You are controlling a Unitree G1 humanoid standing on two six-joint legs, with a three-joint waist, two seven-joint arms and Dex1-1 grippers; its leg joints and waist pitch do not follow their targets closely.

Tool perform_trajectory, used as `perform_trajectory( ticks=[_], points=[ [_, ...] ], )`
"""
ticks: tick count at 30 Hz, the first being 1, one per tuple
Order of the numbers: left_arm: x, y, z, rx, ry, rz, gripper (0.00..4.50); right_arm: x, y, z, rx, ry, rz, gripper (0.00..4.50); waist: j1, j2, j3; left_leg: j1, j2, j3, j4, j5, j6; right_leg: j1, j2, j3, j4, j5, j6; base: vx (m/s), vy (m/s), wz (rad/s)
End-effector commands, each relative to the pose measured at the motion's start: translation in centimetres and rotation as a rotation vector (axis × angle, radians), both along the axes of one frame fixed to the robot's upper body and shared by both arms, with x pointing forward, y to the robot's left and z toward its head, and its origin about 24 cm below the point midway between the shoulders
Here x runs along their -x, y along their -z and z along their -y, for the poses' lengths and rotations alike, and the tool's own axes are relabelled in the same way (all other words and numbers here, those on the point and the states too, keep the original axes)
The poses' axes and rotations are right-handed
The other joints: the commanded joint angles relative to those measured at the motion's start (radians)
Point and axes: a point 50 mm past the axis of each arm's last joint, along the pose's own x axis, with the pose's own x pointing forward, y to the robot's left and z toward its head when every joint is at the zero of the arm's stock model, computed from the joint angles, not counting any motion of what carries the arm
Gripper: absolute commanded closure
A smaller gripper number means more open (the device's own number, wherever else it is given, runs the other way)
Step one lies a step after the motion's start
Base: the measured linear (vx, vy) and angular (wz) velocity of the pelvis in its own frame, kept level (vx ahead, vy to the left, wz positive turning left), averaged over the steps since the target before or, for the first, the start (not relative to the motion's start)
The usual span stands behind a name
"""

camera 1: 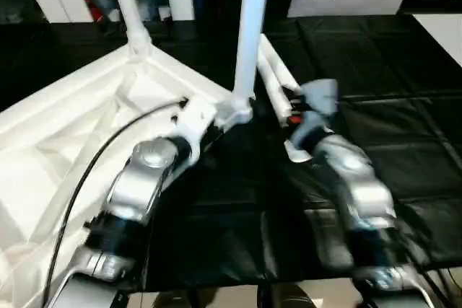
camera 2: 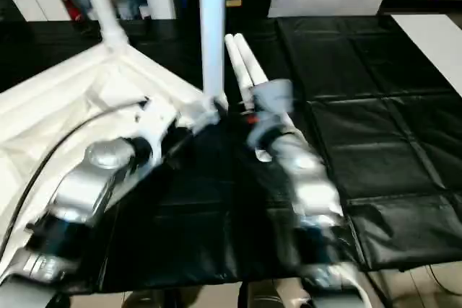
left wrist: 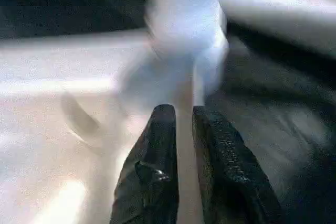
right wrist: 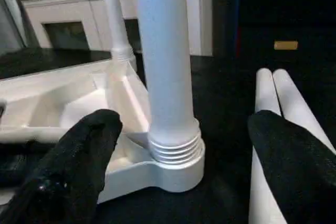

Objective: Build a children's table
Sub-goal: Rotate leg to tighten

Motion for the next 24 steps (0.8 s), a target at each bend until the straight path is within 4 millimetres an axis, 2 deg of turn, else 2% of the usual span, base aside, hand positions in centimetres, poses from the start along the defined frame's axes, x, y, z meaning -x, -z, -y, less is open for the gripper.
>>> perform_trajectory(
  ticks=[1, 2, 4, 5, 6, 7, 9, 10, 11, 12, 13, 15, 17, 18, 19, 20, 21, 22, 23, 24],
  points=[
    [-0.5, 0.0, -0.4, 0.018, -0.015, 0.013, 3.56, 0.9, -0.3, -0.1, -0.007, -0.017, 0.008, 0.0, 0.008, 0.011, -0.097, 0.022, 0.06, -0.024, -0.057, -0.033, 0.12, 0.065, -0.079, 0.049, -0.058, 0.045, -0.283, 0.0, 0.0, 0.0],
    [-0.9, -0.1, -0.4, 0.027, -0.015, 0.02, 3.56, 1.2, -0.3, 0.0, -0.007, -0.016, 0.007, 0.0, 0.008, 0.009, -0.1, 0.02, 0.061, -0.027, -0.058, -0.03, 0.115, 0.069, -0.081, 0.047, -0.054, 0.046, -0.283, 0.0, 0.0, 0.0],
    [-1.5, -0.3, -0.5, 0.046, -0.018, 0.023, 3.57, 1.6, -0.2, 0.1, -0.01, -0.007, 0.001, 0.0, 0.01, 0.01, -0.103, 0.019, 0.056, -0.026, -0.057, -0.025, 0.113, 0.069, -0.079, 0.046, -0.056, 0.04, -0.273, 0.0, 0.0, 0.0],
    [-2.1, -0.5, -0.7, 0.037, -0.023, 0.037, 3.23, 2.0, -0.1, 0.2, -0.004, 0.007, -0.002, 0.0, 0.011, 0.011, -0.104, 0.018, 0.059, -0.028, -0.057, -0.026, 0.11, 0.07, -0.082, 0.046, -0.054, 0.04, -0.274, 0.0, 0.0, 0.0],
    [-2.3, -0.8, -0.8, 0.042, -0.024, 0.047, 3.23, 2.2, -0.1, 0.2, -0.001, 0.004, -0.002, 0.0, 0.01, 0.023, -0.101, 0.019, 0.058, -0.027, -0.057, -0.038, 0.105, 0.065, -0.079, 0.045, -0.061, 0.021, -0.265, 0.0, 0.0, 0.0],
    [-2.3, -1.3, -1.0, 0.058, -0.021, 0.06, 3.14, 2.5, -0.2, 0.3, 0.005, -0.002, -0.002, 0.0, 0.011, 0.019, -0.106, 0.019, 0.06, -0.031, -0.058, -0.042, 0.097, 0.07, -0.081, 0.044, -0.056, 0.026, -0.266, 0.0, 0.0, 0.0],
    [-2.3, -1.5, -1.0, 0.064, -0.019, 0.063, 3.1, 2.6, -0.1, 0.3, 0.009, -0.002, -0.002, 0.0, 0.012, 0.024, -0.103, 0.017, 0.062, -0.032, -0.059, -0.048, 0.09, 0.069, -0.083, 0.043, -0.055, 0.031, -0.272, 0.0, 0.0, 0.0],
    [-2.0, -1.7, -1.4, 0.054, 0.001, 0.067, 2.93, 3.0, -0.1, 0.3, 0.032, -0.016, -0.011, 0.0, 0.01, 0.022, -0.104, 0.017, 0.061, -0.031, -0.059, -0.055, 0.088, 0.069, -0.082, 0.043, -0.055, 0.031, -0.277, 0.0, 0.0, 0.0],
    [-1.7, -1.8, -1.7, 0.042, 0.009, 0.066, 2.76, 3.3, 0.0, 0.4, 0.041, -0.029, -0.021, 0.0, 0.013, 0.03, -0.102, 0.016, 0.062, -0.034, -0.06, -0.046, 0.088, 0.071, -0.083, 0.043, -0.053, 0.038, -0.277, 0.0, 0.0, 0.0],
    [-1.5, -1.8, -2.1, 0.031, 0.016, 0.064, 2.7, 3.7, 0.1, 0.4, 0.049, -0.043, -0.031, 0.0, 0.011, 0.026, -0.102, 0.015, 0.063, -0.034, -0.06, -0.044, 0.089, 0.072, -0.083, 0.044, -0.052, 0.048, -0.277, 0.0, 0.0, 0.0],
    [-1.1, -1.9, -2.5, 0.013, 0.025, 0.06, 2.68, 4.0, 0.2, 0.4, 0.062, -0.055, -0.034, 0.0, 0.011, 0.03, -0.1, 0.015, 0.064, -0.034, -0.06, -0.044, 0.091, 0.071, -0.082, 0.043, -0.05, 0.06, -0.278, 0.0, 0.0, 0.0],
    [-0.8, -1.9, -2.8, 0.0, 0.035, 0.058, 2.6, 4.2, 0.2, 0.4, 0.071, -0.065, -0.035, 0.0, 0.007, 0.029, -0.099, 0.014, 0.063, -0.033, -0.061, -0.057, 0.088, 0.071, -0.083, 0.043, -0.053, 0.048, -0.278, 0.0, 0.0, 0.0],
    [0.3, -2.1, -4.2, -0.058, 0.086, 0.044, 2.33, 4.9, 0.4, 0.3, 0.097, -0.11, -0.045, 0.0, 0.009, 0.03, -0.094, 0.017, 0.062, -0.033, -0.064, -0.092, 0.076, 0.069, -0.083, 0.043, -0.062, -0.016, -0.272, 0.0, 0.0, 0.0],
    [0.5, -2.1, -4.3, -0.065, 0.093, 0.041, 2.28, 5.0, 0.4, 0.3, 0.1, -0.114, -0.046, 0.0, 0.007, 0.032, -0.092, 0.016, 0.067, -0.035, -0.069, -0.105, 0.064, 0.068, -0.084, 0.043, -0.06, -0.043, -0.264, 0.0, 0.0, 0.0],
    [0.8, -2.2, -4.6, -0.08, 0.111, 0.032, 2.28, 5.1, 0.4, 0.2, 0.103, -0.123, -0.049, 0.0, 0.007, 0.033, -0.089, 0.022, 0.067, -0.034, -0.07, -0.128, 0.051, 0.062, -0.081, 0.043, -0.064, -0.071, -0.256, 0.0, 0.0, 0.0],
    [1.3, -2.1, -4.8, -0.095, 0.149, 0.009, 2.28, 5.3, 0.5, 0.2, 0.107, -0.137, -0.055, 0.0, 0.006, 0.035, -0.087, 0.024, 0.068, -0.034, -0.072, -0.139, 0.042, 0.06, -0.082, 0.044, -0.065, -0.091, -0.252, 0.0, 0.0, 0.0],
    [2.2, -2.1, -4.9, -0.112, 0.209, -0.023, 2.28, 5.4, 0.6, 0.2, 0.114, -0.145, -0.059, 0.0, 0.005, 0.031, -0.085, 0.022, 0.067, -0.034, -0.073, -0.141, 0.039, 0.059, -0.081, 0.044, -0.067, -0.099, -0.25, 0.0, 0.0, 0.0],
    [3.9, -1.9, -5.1, -0.131, 0.31, -0.095, 2.28, 5.5, 0.8, 0.3, 0.127, -0.157, -0.073, 0.0, 0.007, 0.034, -0.084, 0.022, 0.07, -0.035, -0.077, -0.14, 0.028, 0.06, -0.085, 0.046, -0.064, -0.107, -0.249, 0.0, 0.0, 0.0],
    [3.9, -1.9, -5.1, -0.131, 0.31, -0.095, 2.28, 5.5, 0.8, 0.3, 0.127, -0.157, -0.073, 0.0, 0.005, 0.037, -0.083, 0.022, 0.07, -0.035, -0.078, -0.133, 0.023, 0.058, -0.081, 0.045, -0.061, -0.096, -0.251, 0.0, 0.0, 0.0],
    [5.0, -1.9, -5.0, -0.135, 0.381, -0.142, 2.28, 5.7, 0.9, 0.3, 0.139, -0.177, -0.083, 0.0, 0.004, 0.031, -0.081, 0.024, 0.067, -0.031, -0.077, -0.139, 0.023, 0.054, -0.078, 0.045, -0.065, -0.098, -0.252, 0.0, 0.0, 0.0]
  ],
)
